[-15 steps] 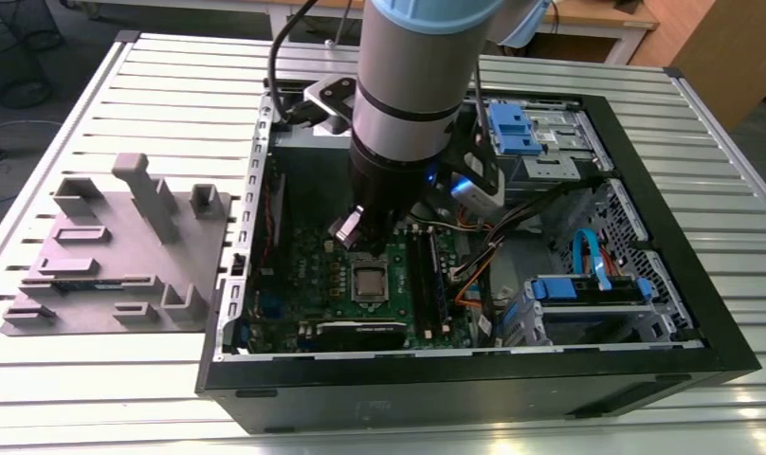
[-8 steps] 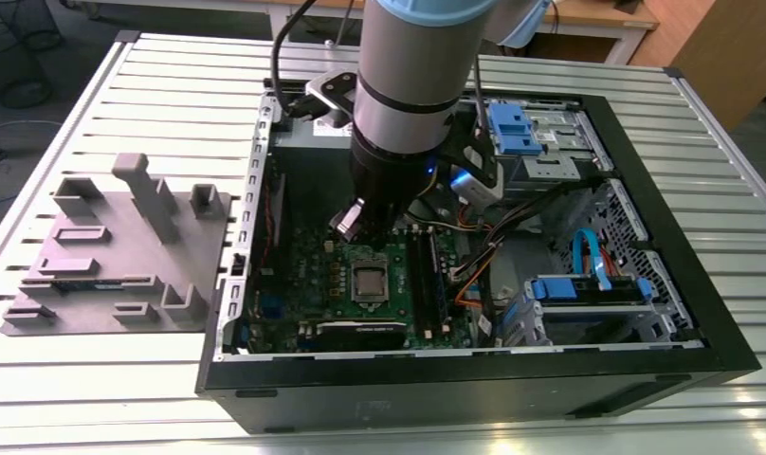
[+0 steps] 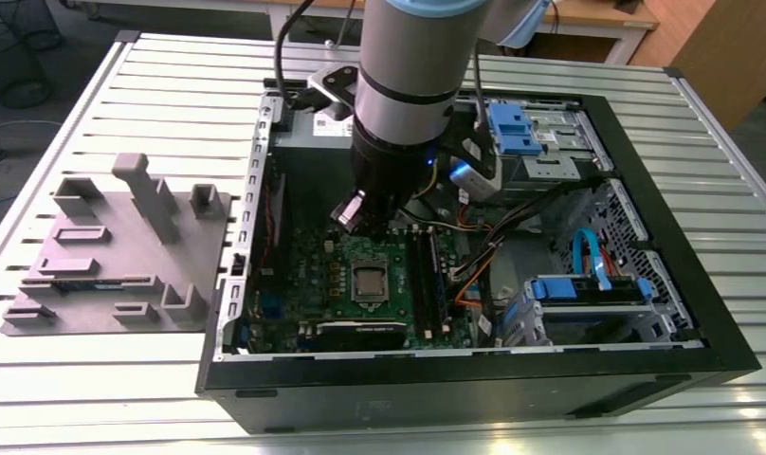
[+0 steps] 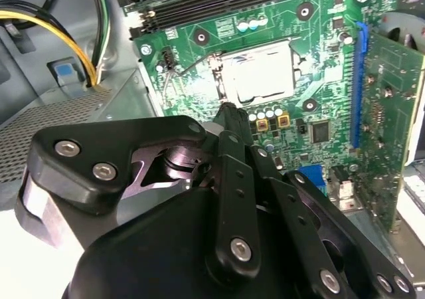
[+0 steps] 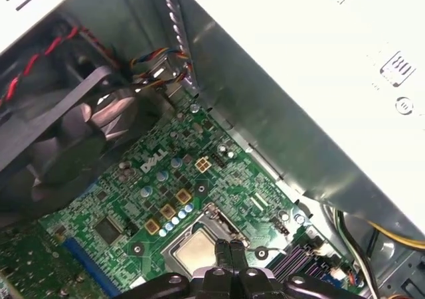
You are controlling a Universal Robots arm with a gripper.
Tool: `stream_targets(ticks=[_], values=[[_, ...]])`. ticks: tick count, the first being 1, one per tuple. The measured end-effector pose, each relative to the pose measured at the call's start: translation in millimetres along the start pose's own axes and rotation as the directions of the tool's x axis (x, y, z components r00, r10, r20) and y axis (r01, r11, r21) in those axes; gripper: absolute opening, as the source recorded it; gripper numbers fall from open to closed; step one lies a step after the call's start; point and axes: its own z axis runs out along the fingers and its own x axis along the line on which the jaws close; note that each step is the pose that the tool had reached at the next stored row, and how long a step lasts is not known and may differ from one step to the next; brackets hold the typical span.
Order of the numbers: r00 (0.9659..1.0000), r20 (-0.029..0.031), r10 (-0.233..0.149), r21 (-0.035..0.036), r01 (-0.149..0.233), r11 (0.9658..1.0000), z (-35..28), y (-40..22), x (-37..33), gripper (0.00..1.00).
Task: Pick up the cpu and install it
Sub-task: 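Install the first cpu locking lever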
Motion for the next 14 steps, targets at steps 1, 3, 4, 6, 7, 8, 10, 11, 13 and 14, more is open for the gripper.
stream_targets(ticks=[1, 3, 4, 6, 7, 8, 10, 11, 13, 14], values=[[1.0, 0.0, 0.0, 0.0001, 0.0, 1.0, 0.0, 0.7, -0.9, 0.11], [1.0, 0.0001, 0.0, 0.0001, 0.0, 1.0, 0.2, 2.0, -2.4, 0.11], [1.0, 0.0001, 0.0, 0.0001, 0.0, 1.0, 0.2, 2.6, -3.2, 0.11], [1.0, 0.0001, 0.0, 0.0002, 0.0, 1.0, 0.3, 3.8, -4.7, 0.11], [1.0, 0.0001, 0.0, 0.0002, 0.0, 1.0, 0.4, 4.5, -5.6, 0.11], [1.0, 0.0001, 0.0, 0.0003, 0.0, 1.0, 0.5, 5.1, -6.4, 0.11], [1.0, 0.0003, 0.0, 0.0003, 0.0, 1.0, 0.6, 6.3, -7.8, 0.11], [1.0, 0.0003, 0.0, 0.0003, 0.0, 1.0, 0.7, 6.9, -8.6, 0.11], [1.0, 0.0003, 0.0, 0.0002, 0.0, 1.0, 0.7, 7.4, -9.4, 0.11], [1.0, 0.0003, 0.0, 0.0003, 0.0, 1.0, 0.7, 7.5, -9.4, 0.11]])
